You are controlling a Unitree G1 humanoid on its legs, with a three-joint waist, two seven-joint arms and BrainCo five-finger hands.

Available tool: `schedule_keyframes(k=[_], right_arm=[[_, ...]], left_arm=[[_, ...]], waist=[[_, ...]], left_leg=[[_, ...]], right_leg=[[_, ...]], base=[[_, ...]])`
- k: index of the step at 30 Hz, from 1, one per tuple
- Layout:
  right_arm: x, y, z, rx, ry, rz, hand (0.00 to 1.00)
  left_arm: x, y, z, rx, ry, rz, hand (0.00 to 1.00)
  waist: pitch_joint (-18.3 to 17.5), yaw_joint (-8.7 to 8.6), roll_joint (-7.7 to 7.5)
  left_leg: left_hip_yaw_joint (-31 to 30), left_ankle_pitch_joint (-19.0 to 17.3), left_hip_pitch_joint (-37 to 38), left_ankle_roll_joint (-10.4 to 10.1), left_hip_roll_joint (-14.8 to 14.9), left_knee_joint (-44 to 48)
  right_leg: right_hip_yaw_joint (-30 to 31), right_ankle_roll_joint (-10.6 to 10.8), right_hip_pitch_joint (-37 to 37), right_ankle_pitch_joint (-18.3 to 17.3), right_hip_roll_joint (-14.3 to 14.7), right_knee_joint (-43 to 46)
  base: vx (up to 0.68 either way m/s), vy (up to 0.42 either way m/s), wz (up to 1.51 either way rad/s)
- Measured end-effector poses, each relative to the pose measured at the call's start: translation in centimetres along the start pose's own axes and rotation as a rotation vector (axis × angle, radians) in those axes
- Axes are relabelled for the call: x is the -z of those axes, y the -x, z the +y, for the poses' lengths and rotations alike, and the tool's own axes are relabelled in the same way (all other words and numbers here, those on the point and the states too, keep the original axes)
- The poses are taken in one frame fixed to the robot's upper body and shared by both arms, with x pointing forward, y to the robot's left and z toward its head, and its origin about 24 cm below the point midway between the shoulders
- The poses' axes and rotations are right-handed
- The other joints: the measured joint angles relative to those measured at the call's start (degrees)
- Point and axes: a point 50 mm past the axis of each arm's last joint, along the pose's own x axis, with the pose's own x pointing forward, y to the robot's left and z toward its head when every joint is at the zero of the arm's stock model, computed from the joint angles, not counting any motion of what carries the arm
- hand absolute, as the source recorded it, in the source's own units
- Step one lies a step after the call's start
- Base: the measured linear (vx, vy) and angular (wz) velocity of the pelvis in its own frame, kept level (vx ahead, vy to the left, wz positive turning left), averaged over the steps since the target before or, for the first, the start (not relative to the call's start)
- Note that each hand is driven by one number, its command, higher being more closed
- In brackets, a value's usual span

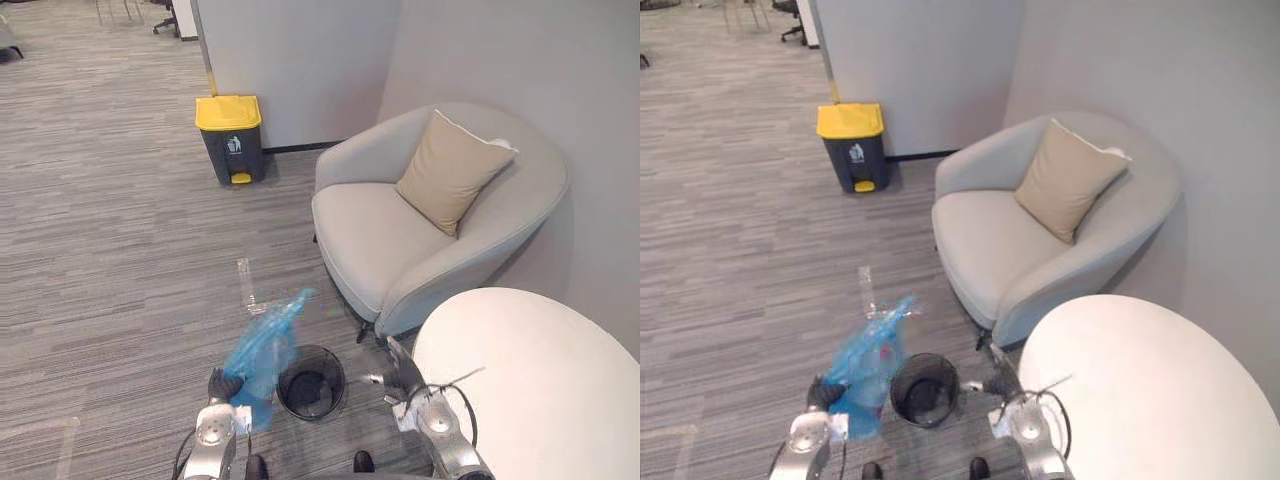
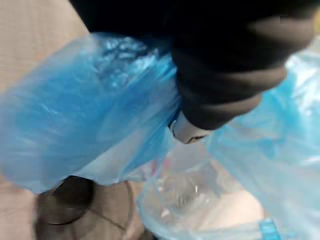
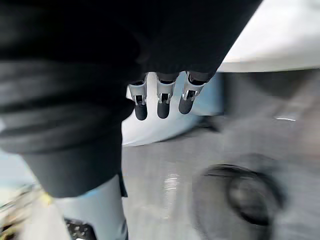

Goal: Gather rubbish on tea table into small bin, then transfer packed bag to large trash can.

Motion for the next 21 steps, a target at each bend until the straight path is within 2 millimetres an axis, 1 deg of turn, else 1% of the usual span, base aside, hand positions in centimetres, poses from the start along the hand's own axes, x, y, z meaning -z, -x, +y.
schedule_keyframes(k=[3,8,9,11,15,17,18,19,20,21], right_arm=[[1.4,0.1,-0.3,0.020,-0.038,0.063,0.00],[2.4,0.3,-0.5,0.052,-0.091,0.110,0.00],[2.3,0.3,-0.5,0.057,-0.096,0.110,0.00],[2.1,0.1,-0.3,0.065,-0.112,0.108,0.00],[1.4,-0.3,0.3,0.071,-0.129,0.094,0.00],[0.7,-0.6,1.1,0.067,-0.148,0.079,0.00],[0.7,-0.6,1.3,0.064,-0.151,0.078,0.00],[0.6,-0.6,1.7,0.060,-0.160,0.077,0.00],[0.6,-0.6,1.9,0.066,-0.167,0.084,0.00],[0.6,-0.6,1.5,0.077,-0.164,0.085,0.00]], left_arm=[[1.9,0.1,0.5,-0.010,0.011,0.088,1.00],[4.1,0.8,0.1,-0.012,0.031,0.185,1.00],[4.2,0.9,0.0,-0.011,0.034,0.189,1.00],[4.5,1.1,-0.3,-0.014,0.060,0.201,1.00],[4.5,1.1,-0.4,-0.021,0.099,0.208,1.00],[4.3,1.0,-0.4,-0.021,0.105,0.203,1.00],[4.3,1.0,-0.4,-0.021,0.106,0.202,1.00],[3.9,0.8,-0.5,-0.018,0.112,0.191,1.00],[3.6,0.8,-0.8,-0.013,0.125,0.180,1.00],[3.6,0.8,-1.0,-0.012,0.131,0.179,1.00]], waist=[[0.30,0.78,0.45],[1.13,1.23,1.04],[1.38,1.28,1.06],[3.35,1.80,0.90],[4.16,2.28,0.08],[5.00,2.58,-1.18],[4.96,2.59,-1.37],[5.25,2.55,-2.26],[5.33,2.68,-2.09],[5.47,2.82,-1.29]], left_leg=[[0.43,-0.14,1.04,0.15,-0.01,0.00],[0.58,-0.43,2.17,0.30,-0.20,0.06],[0.68,-0.47,2.36,0.31,-0.21,0.27],[1.55,-0.76,3.93,0.30,-0.27,0.35],[4.01,-0.87,2.95,0.70,-0.66,0.40],[5.64,-2.47,0.41,1.41,-0.77,4.14],[5.78,-2.88,-0.33,1.56,-0.74,5.26],[7.04,-4.79,-2.77,2.73,-0.45,10.45],[7.09,-6.40,-4.48,3.84,0.59,13.20],[7.22,-6.83,-4.82,3.96,1.59,13.39]], right_leg=[[0.02,-0.05,0.73,-0.19,-0.03,0.08],[0.03,0.20,1.75,-0.80,-0.23,0.47],[0.10,0.26,1.77,-0.91,-0.25,0.72],[0.78,0.36,2.14,-1.48,-0.35,2.26],[2.60,0.43,-1.02,-1.49,-0.70,4.45],[4.18,0.66,-3.58,-1.43,-1.23,6.23],[4.32,0.71,-4.00,-1.43,-1.33,6.44],[4.72,1.21,-5.05,-1.83,-2.06,6.87],[2.25,1.23,-4.50,-3.41,-2.61,5.37],[0.63,1.06,-4.31,-4.46,-2.82,6.80]], base=[[0.05,-0.003,-0.06],[0.02,-0.001,0.00],[0.02,0.014,-0.07],[-0.01,0.021,-0.15],[-0.06,0.038,-0.26],[-0.08,0.048,-0.28],[-0.08,0.049,-0.22],[-0.09,0.025,-0.07],[-0.08,0.018,-0.08],[-0.08,0.013,-0.11]])
